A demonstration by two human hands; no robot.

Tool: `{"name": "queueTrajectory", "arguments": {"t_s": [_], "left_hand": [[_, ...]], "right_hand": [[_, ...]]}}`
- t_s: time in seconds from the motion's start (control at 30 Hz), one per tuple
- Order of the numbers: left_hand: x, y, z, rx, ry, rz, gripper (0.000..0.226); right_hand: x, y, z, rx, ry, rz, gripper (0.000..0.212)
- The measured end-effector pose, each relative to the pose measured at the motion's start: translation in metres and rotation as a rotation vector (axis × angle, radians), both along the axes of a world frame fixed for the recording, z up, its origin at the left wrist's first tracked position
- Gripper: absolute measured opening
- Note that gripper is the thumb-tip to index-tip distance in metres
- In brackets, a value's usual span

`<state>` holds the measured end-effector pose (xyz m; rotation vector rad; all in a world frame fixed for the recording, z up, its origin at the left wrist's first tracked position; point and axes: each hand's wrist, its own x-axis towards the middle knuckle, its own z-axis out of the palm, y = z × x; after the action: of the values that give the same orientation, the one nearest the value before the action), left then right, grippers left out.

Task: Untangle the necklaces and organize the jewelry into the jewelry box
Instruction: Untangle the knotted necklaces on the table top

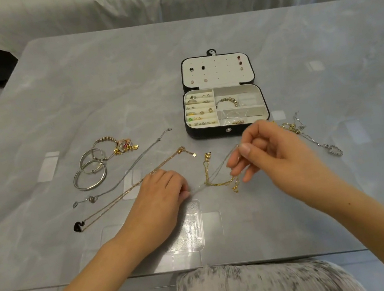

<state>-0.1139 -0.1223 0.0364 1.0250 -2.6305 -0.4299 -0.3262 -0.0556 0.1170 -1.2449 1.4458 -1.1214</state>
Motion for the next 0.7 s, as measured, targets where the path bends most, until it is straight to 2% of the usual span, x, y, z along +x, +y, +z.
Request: {"name": "queueTrajectory", "arguments": {"t_s": [0.13,0.4,0.53,0.63,0.7], "left_hand": [[0.002,0.005,0.01,0.059,-0.016,-0.037,0.026],[0.003,0.008,0.011,0.101,-0.046,-0.083,0.024],[0.003,0.011,0.012,0.174,0.029,0.003,0.027],[-0.002,0.01,0.013,0.238,0.035,0.121,0.014],[-0.007,0.008,0.013,0.286,0.06,0.192,0.008]], "right_hand": [[0.008,-0.018,0.007,0.004,-0.003,-0.011,0.013],[0.029,-0.054,0.012,0.028,0.16,0.07,0.011],[0.039,-0.064,0.013,0.057,0.261,0.133,0.01],[0.037,-0.063,0.011,0.061,0.339,0.117,0.011],[0.033,-0.059,0.008,0.084,0.317,0.101,0.015]]}}
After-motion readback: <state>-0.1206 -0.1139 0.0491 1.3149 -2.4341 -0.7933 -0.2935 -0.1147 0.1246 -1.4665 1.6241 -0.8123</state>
